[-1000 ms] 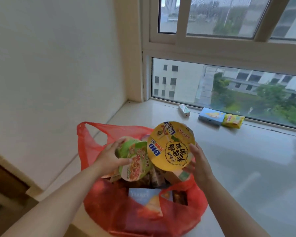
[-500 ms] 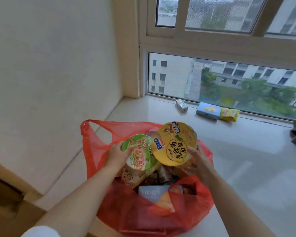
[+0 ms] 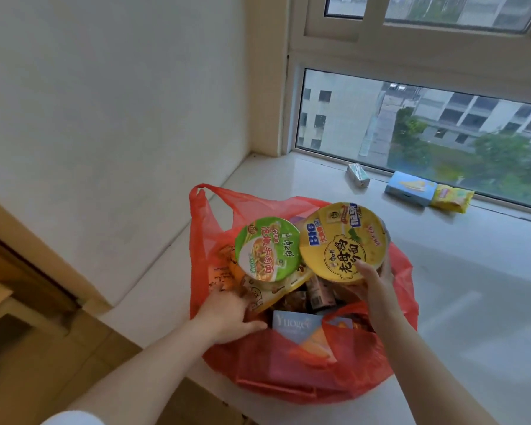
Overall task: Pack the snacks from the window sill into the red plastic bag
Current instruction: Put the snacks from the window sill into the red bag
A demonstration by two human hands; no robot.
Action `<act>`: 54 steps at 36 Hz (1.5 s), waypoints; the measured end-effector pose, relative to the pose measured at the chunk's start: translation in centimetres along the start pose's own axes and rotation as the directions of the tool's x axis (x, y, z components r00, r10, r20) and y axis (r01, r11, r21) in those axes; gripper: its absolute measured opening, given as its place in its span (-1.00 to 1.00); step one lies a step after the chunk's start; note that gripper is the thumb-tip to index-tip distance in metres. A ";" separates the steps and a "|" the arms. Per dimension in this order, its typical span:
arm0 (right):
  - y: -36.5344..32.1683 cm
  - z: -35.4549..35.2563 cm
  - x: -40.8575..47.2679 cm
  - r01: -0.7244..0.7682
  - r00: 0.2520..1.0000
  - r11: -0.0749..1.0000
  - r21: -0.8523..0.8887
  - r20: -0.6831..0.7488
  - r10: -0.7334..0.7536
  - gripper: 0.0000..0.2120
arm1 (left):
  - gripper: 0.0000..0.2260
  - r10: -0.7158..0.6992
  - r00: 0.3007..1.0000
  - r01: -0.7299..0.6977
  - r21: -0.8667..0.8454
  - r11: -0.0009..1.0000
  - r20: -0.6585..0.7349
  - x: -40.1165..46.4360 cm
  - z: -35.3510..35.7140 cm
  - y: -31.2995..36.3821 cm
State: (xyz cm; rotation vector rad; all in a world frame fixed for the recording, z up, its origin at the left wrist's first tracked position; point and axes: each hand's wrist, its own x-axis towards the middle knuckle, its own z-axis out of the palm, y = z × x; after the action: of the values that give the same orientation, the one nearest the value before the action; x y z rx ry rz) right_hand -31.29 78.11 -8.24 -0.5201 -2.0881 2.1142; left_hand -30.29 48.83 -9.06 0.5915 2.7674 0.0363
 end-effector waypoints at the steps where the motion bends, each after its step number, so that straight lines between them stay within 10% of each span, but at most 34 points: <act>1: -0.5 0.1 -0.5 0.024 0.999 0.999 0.035 0.038 -0.025 -0.13 | -0.35 0.057 0.998 -0.058 0.084 0.995 0.012 -0.1 0.1 0.3; 6: -1.3 -0.9 -2.3 -0.060 0.955 0.976 0.208 0.295 -0.004 -0.29 | -0.60 0.229 0.968 -0.248 0.262 0.933 0.102 -1.1 0.0 1.1; 14: -1.5 -2.3 -4.2 -0.126 0.831 0.990 0.062 0.552 0.071 -0.04 | -0.82 0.596 0.749 -0.533 0.272 0.801 -0.288 -4.6 0.1 1.1; 27: -1.5 2.9 -3.5 0.040 0.881 0.990 -0.136 0.471 0.029 -0.12 | -0.75 0.435 0.498 -0.478 0.180 0.859 -0.750 -7.9 -7.2 1.3; 39: -1.8 8.5 -4.8 0.412 0.805 0.497 -0.764 0.560 0.194 -0.24 | -0.83 0.255 0.727 -0.348 -0.022 0.937 -0.637 -5.7 -4.7 -0.7; 54: -1.9 10.1 -5.4 0.632 0.759 0.176 -0.755 0.648 0.055 -0.40 | -0.66 0.285 0.748 -0.314 0.060 0.948 -0.600 -3.5 -2.4 -1.6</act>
State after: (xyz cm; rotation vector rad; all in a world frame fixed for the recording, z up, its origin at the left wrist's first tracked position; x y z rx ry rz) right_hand -29.78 66.90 -5.67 0.5973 -3.2934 0.3867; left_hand -28.65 46.04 -5.93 1.1928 3.2191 0.4343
